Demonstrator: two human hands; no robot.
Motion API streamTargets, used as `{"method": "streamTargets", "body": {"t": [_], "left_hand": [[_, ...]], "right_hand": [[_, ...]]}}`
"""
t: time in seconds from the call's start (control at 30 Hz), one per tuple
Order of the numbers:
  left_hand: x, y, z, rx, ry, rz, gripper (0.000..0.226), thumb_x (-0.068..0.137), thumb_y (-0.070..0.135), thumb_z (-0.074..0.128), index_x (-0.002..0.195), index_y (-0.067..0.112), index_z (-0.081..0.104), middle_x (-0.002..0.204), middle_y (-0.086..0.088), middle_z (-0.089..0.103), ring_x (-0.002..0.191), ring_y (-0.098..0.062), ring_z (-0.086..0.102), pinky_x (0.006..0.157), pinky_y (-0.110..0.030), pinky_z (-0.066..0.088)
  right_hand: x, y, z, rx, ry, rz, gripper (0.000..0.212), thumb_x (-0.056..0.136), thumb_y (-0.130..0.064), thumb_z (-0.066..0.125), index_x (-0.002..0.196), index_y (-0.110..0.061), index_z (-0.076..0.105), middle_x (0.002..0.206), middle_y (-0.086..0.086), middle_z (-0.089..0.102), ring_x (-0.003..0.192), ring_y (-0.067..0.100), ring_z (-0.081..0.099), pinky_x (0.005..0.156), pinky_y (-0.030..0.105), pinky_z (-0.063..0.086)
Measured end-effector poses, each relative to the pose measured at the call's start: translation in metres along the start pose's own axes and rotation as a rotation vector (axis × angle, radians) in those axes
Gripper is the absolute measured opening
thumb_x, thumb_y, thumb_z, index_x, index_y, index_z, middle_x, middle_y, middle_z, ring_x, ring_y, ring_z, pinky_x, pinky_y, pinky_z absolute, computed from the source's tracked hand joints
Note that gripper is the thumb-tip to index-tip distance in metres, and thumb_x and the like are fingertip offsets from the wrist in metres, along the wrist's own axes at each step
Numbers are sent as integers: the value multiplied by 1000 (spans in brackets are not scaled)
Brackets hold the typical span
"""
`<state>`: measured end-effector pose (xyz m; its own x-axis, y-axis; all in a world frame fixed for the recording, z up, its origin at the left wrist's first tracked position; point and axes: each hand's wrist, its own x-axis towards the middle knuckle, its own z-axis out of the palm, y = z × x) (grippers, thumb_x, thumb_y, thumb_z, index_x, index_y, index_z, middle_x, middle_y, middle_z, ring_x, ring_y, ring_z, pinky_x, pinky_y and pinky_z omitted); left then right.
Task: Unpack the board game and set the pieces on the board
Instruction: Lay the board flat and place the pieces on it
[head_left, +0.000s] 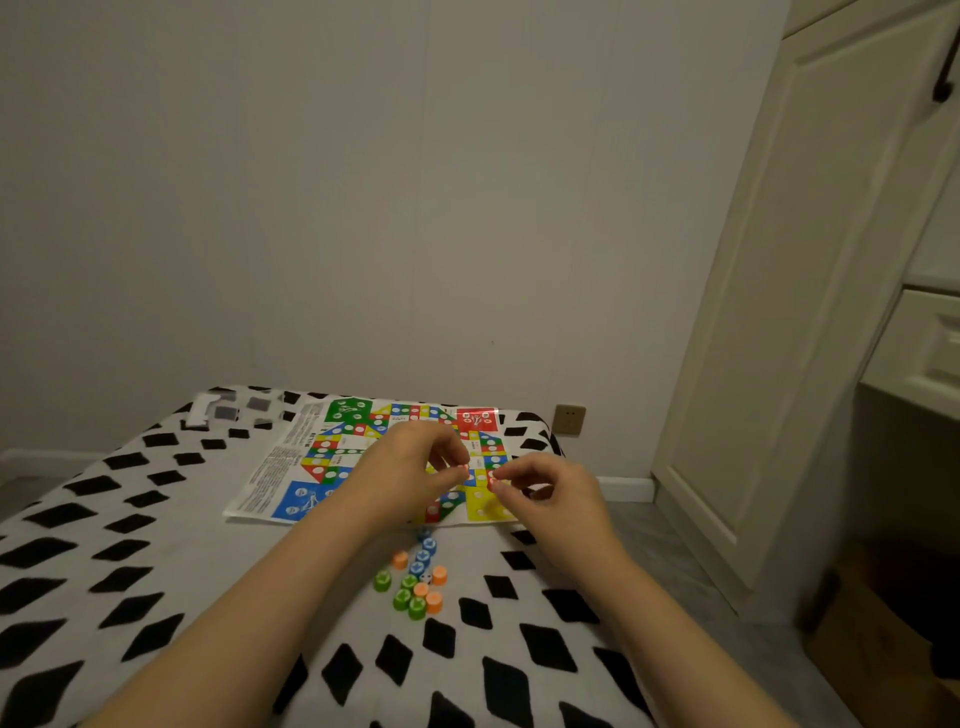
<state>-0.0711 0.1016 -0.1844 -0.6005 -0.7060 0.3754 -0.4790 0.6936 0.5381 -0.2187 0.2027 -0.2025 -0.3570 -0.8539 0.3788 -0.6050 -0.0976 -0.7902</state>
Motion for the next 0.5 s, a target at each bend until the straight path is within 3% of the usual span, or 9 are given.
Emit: {"method": "streamTargets", "body": {"t": [0.17,0.33,0.5], "left_hand": [[32,-7,-3,-5,107,-23,3,84,26,66,87,25,64,82,12,63,79,-4,61,73,-29,54],[69,-23,-1,-57,188,-115,7,83,24,66,90,22,65,84,8,64,80,-9,62,75,-32,54],[104,-36,9,-130,210,-202,10,80,19,70,76,22,62,82,1,67,77,-12,63,73,-30,55]], "right_hand": [[41,0,2,8,46,-7,7,83,-22,69,89,-21,68,89,-10,66,86,6,63,71,22,54],[88,8,7,69,97,45,7,84,-20,67,90,-17,65,85,-7,64,76,2,60,52,8,44],[132,26,15,56,150,89,12,84,-21,67,94,-14,67,83,-6,64,76,3,59,57,11,43]]}}
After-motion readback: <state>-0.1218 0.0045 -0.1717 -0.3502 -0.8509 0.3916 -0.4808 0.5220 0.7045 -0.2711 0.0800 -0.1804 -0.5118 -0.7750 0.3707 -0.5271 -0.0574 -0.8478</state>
